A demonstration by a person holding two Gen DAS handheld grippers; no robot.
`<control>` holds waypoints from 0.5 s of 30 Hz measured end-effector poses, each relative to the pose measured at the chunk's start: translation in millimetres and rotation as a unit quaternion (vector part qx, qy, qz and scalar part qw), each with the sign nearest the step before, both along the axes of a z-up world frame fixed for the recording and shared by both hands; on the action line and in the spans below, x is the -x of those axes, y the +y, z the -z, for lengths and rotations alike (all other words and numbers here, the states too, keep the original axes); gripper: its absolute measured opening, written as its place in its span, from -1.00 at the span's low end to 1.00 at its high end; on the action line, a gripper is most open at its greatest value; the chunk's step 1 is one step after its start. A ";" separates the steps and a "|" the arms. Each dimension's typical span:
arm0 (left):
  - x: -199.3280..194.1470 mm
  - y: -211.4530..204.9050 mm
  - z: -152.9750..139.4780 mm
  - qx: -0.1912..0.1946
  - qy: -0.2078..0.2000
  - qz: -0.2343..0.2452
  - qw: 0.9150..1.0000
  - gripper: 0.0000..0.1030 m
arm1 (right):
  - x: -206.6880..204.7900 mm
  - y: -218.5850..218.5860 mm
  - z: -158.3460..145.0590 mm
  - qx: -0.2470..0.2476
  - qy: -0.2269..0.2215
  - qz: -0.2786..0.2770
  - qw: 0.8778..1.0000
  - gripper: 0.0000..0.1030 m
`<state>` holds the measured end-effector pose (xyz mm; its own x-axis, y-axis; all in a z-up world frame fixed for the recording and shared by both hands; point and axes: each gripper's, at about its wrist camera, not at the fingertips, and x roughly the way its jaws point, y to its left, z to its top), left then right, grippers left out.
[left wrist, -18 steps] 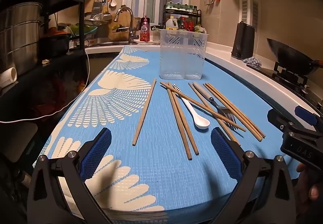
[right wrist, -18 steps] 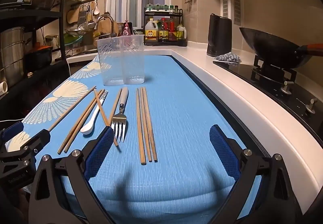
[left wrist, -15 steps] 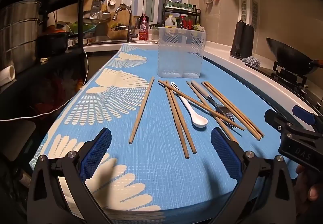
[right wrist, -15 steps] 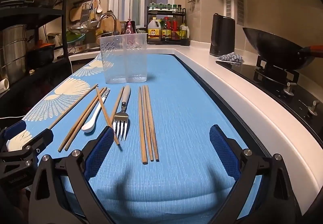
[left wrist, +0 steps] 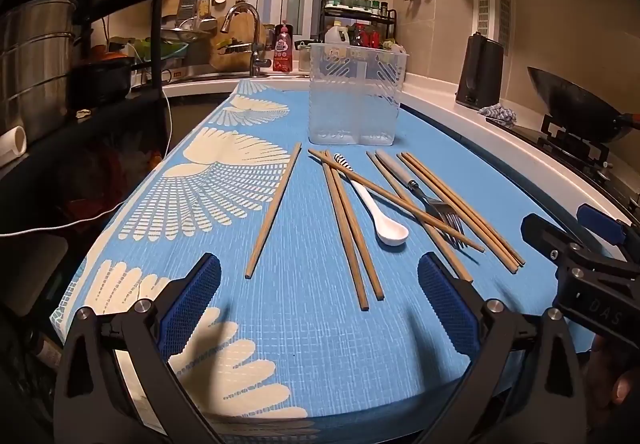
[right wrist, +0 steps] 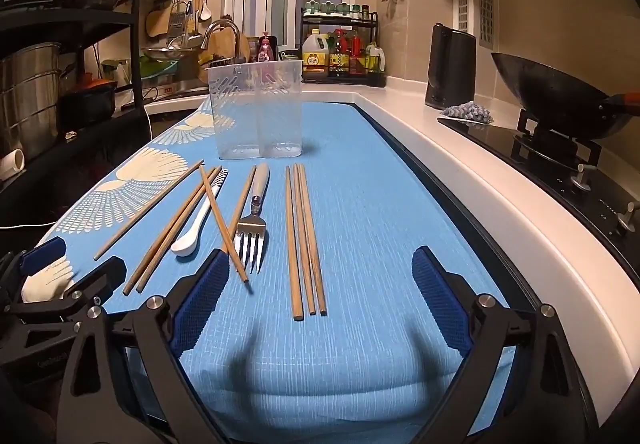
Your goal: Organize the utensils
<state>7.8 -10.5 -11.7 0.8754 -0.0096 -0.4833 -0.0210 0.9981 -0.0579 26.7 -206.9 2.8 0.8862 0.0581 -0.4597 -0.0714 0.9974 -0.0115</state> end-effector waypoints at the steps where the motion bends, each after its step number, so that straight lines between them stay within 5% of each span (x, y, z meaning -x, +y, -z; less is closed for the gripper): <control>1: 0.2 -0.6 0.3 0.000 0.001 0.001 1.000 0.86 | 0.4 0.2 0.1 0.000 0.003 0.000 1.000 0.77; 15: 1.4 3.7 -2.0 0.005 -0.001 0.000 1.000 0.86 | -4.2 3.3 3.0 0.002 0.022 -0.001 1.000 0.77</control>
<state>6.4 -6.8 -9.6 0.8765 -0.0135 -0.4813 -0.0216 0.9975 -0.0673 30.9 -203.6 -0.2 0.8654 0.0584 -0.4977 -0.0741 0.9972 -0.0118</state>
